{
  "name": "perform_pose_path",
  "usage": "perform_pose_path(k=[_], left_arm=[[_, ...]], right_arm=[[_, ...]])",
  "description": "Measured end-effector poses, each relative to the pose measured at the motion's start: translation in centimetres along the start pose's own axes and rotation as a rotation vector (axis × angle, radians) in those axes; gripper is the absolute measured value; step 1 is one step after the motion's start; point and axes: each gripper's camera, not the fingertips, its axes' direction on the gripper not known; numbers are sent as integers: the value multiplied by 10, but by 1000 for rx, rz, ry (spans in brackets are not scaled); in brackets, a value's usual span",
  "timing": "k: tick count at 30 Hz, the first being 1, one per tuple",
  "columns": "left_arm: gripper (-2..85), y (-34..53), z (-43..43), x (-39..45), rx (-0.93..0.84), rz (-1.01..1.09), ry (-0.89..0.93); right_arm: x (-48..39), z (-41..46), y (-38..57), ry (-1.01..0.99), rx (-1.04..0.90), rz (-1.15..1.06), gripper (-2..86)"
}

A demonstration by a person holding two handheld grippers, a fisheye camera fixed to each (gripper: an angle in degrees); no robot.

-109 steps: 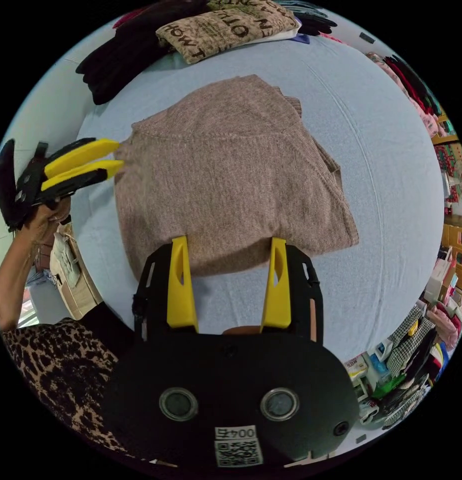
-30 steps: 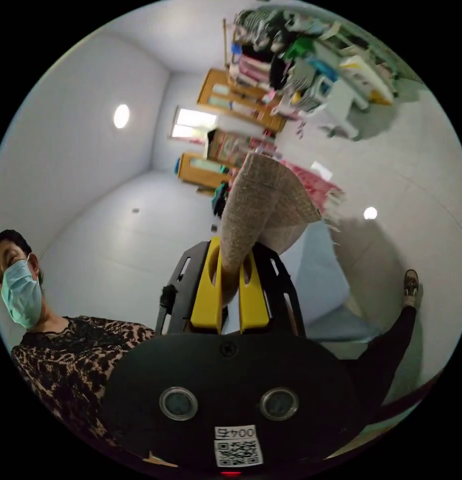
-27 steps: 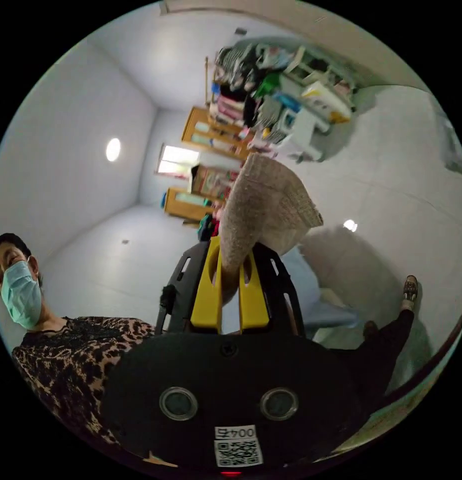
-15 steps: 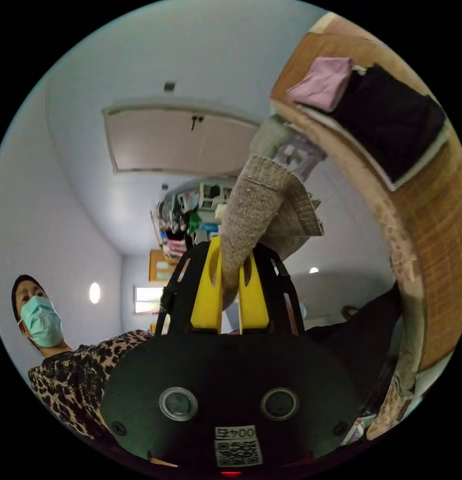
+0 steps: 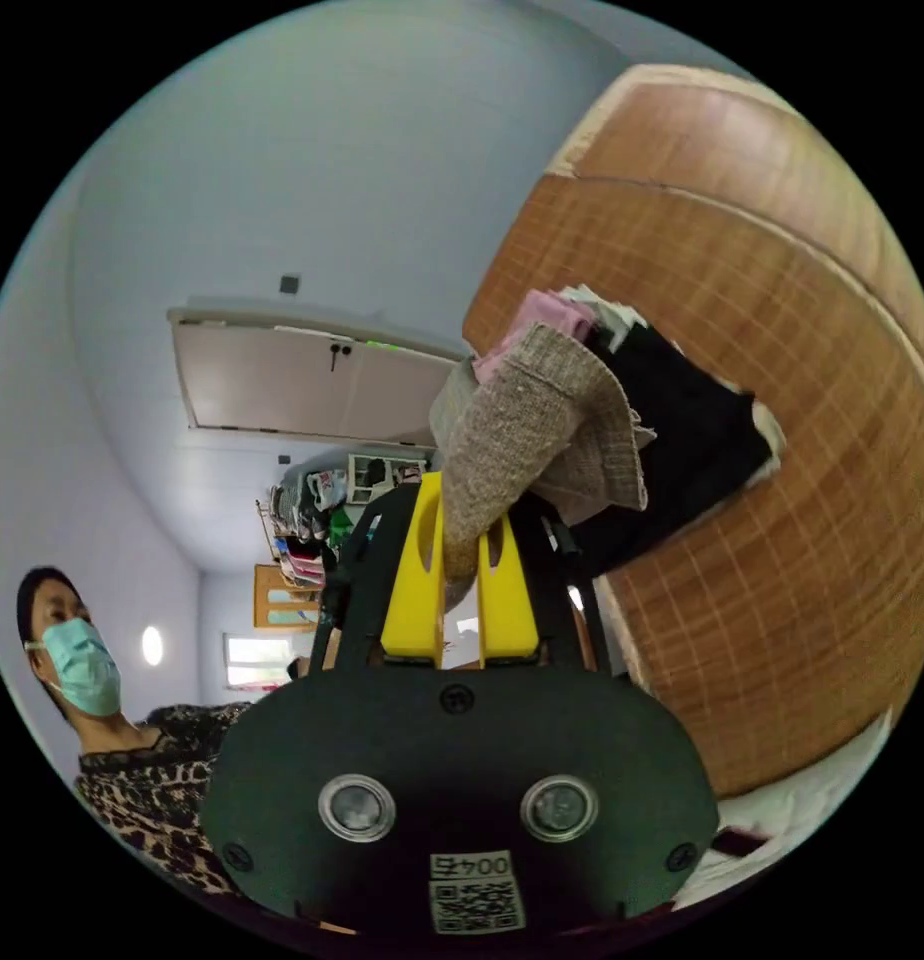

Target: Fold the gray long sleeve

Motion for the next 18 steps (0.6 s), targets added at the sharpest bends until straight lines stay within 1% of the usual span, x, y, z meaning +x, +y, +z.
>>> perform_pose_path(k=[2,4,6,9,11,13,15,18], left_arm=[[63,-37,0,22,4,134,-79],[63,-56,3,20,14,187,-124],[63,-69,8,-4,18,183,-155],[59,-82,24,-97,20,49,-174],[55,-77,39,-196,31,-152,-179],[53,-68,49,-250,29,-253,-187],[53,-60,55,-268,39,-266,-194],[55,-56,49,-254,79,-178,-216]], right_arm=[[1,-10,-14,-14,29,-121,53],[15,-11,-18,-25,44,-161,53],[44,-3,-19,-12,37,-146,53],[121,30,-13,91,-6,-35,52],[189,60,-1,141,-60,120,51],[222,75,11,190,-87,233,51],[227,73,20,155,-35,249,51],[210,69,20,161,-46,187,51]])
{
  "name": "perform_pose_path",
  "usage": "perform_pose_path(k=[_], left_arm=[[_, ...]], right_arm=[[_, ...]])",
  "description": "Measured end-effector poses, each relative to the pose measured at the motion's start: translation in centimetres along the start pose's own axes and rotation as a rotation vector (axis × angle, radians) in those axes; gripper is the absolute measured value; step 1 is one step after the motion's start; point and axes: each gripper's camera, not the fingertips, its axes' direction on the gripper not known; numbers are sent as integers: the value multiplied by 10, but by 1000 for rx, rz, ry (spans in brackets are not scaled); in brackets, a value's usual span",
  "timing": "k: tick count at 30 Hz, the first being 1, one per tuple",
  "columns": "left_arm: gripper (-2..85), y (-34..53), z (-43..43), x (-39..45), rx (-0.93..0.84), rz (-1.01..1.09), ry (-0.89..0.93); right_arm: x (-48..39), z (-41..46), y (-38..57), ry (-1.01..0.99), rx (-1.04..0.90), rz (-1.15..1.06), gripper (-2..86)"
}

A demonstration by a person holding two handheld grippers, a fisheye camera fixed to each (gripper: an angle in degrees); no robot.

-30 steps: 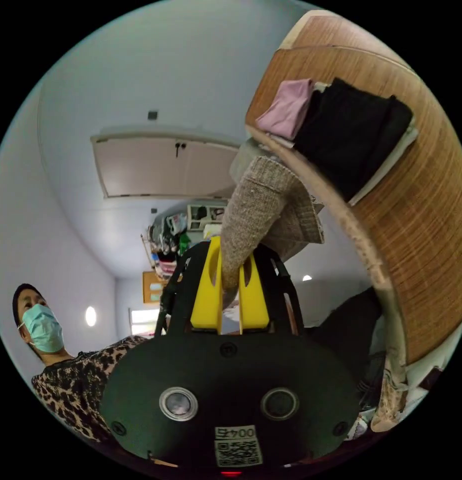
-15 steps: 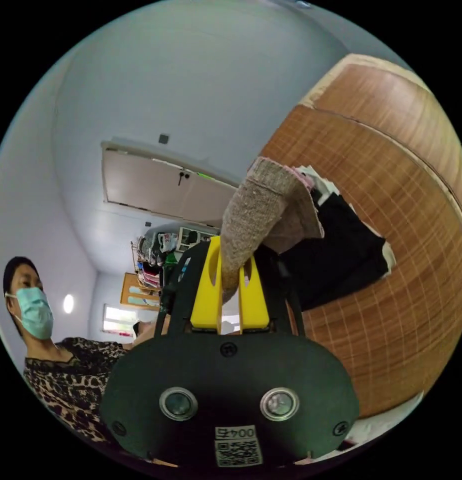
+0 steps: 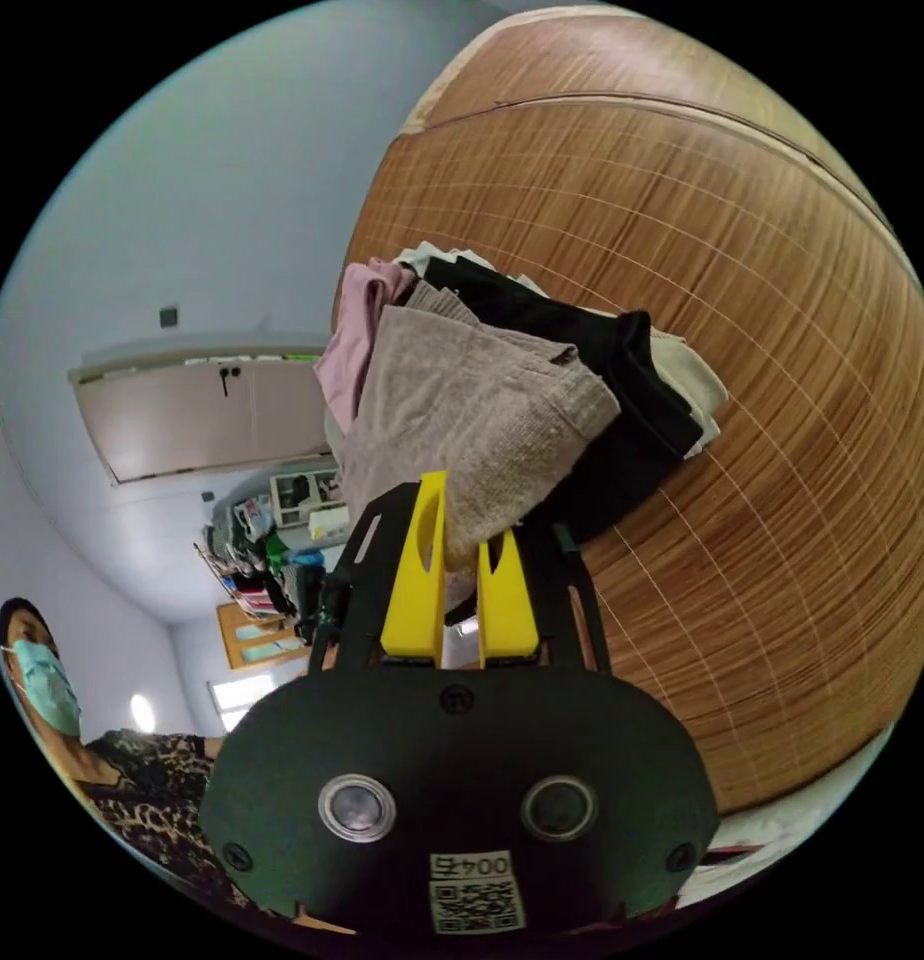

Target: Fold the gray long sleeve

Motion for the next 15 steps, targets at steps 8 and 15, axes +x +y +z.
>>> perform_pose_path(k=[8,15], left_arm=[[56,3,4,-32,-21,-31,-82],[62,54,-47,-35,62,40,-66]], right_arm=[[-61,19,-16,431,-142,-95,92],[-184,6,12,723,-23,-317,148]])
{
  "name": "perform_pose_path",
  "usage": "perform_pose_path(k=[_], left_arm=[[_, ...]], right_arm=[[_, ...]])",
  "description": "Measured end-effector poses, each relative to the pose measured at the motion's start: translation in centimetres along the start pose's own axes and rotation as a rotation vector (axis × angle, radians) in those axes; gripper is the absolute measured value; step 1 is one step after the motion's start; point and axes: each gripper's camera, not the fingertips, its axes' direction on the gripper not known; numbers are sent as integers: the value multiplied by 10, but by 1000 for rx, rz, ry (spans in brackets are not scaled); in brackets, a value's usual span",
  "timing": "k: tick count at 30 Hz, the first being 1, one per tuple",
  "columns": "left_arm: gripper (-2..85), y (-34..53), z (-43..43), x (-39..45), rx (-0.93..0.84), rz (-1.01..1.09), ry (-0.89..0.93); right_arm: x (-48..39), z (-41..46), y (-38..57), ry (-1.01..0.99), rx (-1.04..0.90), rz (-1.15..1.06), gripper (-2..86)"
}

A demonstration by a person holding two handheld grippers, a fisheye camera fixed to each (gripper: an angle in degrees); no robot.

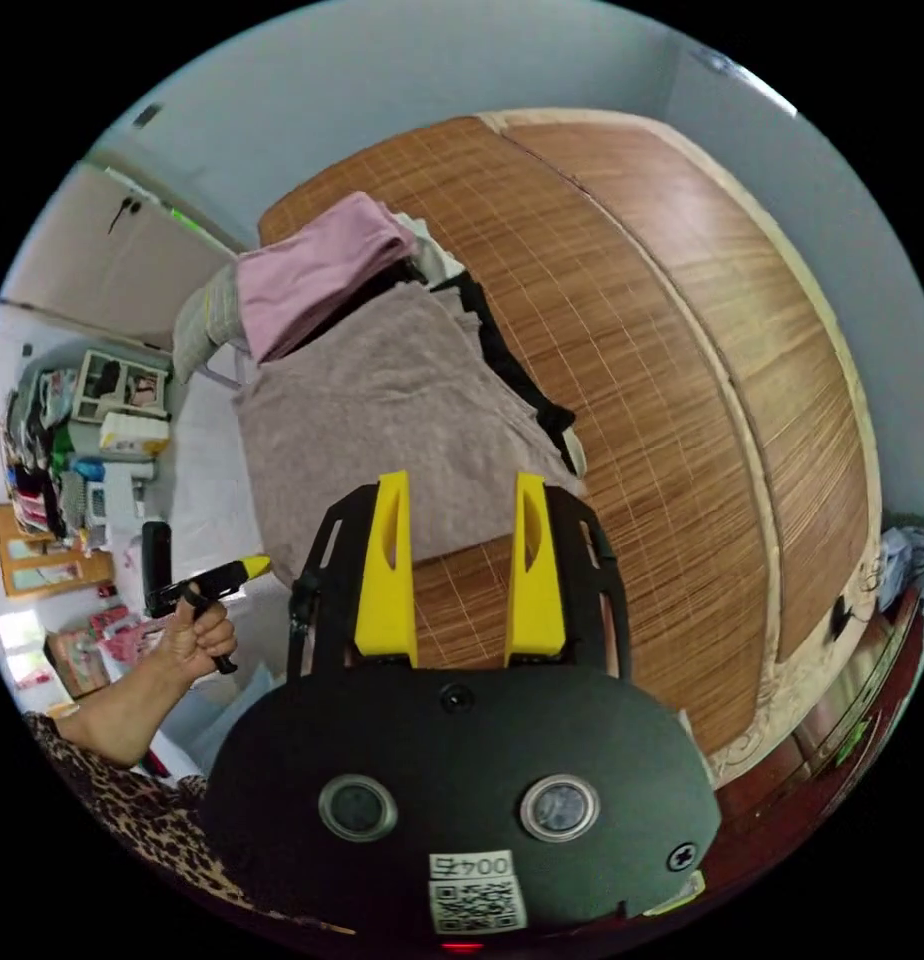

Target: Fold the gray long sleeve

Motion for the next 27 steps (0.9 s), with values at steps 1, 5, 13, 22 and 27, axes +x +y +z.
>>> perform_pose_path(k=[1,5,13,22,27], left_arm=[[63,12,-13,-4,15,-5,0],[67,60,-60,-15,56,-3,-21],[64,163,-154,5,156,76,-170],[60,271,-223,17,206,33,-258],[58,305,-248,37,204,53,-264]], right_arm=[[-23,-9,-2,48,29,-29,150],[-98,-3,-28,25,11,-153,156],[-176,33,-111,84,-111,-205,157],[-235,1,-199,165,-275,-186,158],[-253,-28,-226,161,-235,-169,159]])
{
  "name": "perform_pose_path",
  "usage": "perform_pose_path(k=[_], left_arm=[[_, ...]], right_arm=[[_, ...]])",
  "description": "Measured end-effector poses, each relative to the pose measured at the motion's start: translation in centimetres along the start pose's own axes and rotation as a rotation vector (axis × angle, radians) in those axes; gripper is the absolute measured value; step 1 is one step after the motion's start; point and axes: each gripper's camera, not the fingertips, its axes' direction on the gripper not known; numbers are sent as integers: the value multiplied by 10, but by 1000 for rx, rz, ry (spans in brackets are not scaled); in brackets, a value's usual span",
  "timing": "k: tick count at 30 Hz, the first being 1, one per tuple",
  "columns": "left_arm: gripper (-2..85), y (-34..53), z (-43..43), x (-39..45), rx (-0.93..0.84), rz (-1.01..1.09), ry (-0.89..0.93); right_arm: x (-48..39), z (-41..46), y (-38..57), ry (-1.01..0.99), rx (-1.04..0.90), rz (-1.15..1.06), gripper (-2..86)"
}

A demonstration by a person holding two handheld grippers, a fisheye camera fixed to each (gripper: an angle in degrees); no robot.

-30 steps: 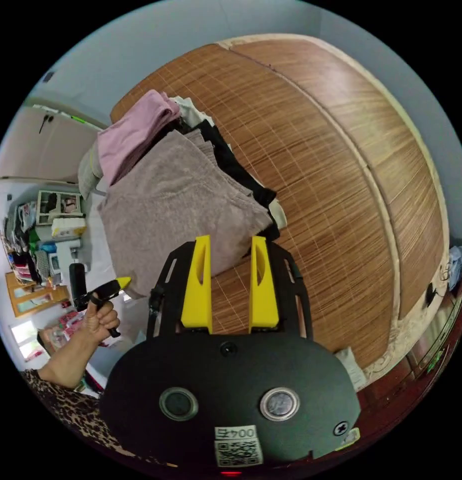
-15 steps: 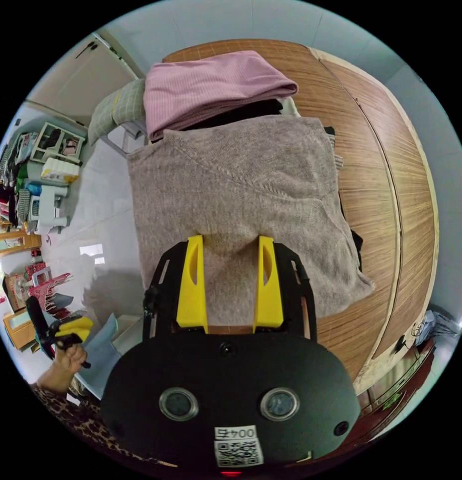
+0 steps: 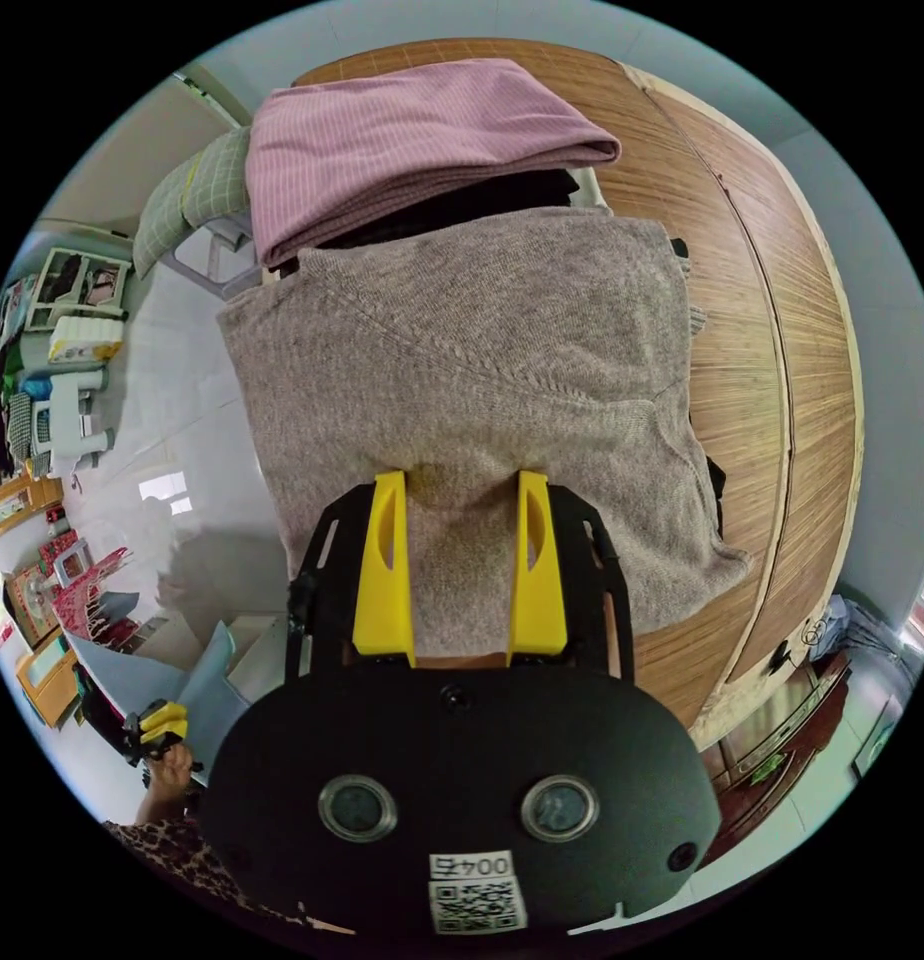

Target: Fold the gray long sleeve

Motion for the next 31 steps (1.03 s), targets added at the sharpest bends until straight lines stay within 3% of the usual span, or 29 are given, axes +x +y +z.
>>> perform_pose_path(k=[6,9,13,19,26,31], left_arm=[[52,33,-82,25,56,34,-13],[43,61,-144,36,117,35,-36],[27,127,-252,48,244,8,-127],[8,283,-405,58,482,-133,-327],[2,498,-507,83,681,-506,-652],[2,605,-530,101,810,-877,-693]], right_arm=[[9,-87,-4,-170,53,98,157],[-20,-149,23,-429,184,10,134],[-134,-214,73,-582,214,-252,114],[-364,-257,149,-795,-14,-716,63],[-608,-323,277,-592,-280,-1414,-3],[-707,-364,360,-315,-335,-1829,-7]])
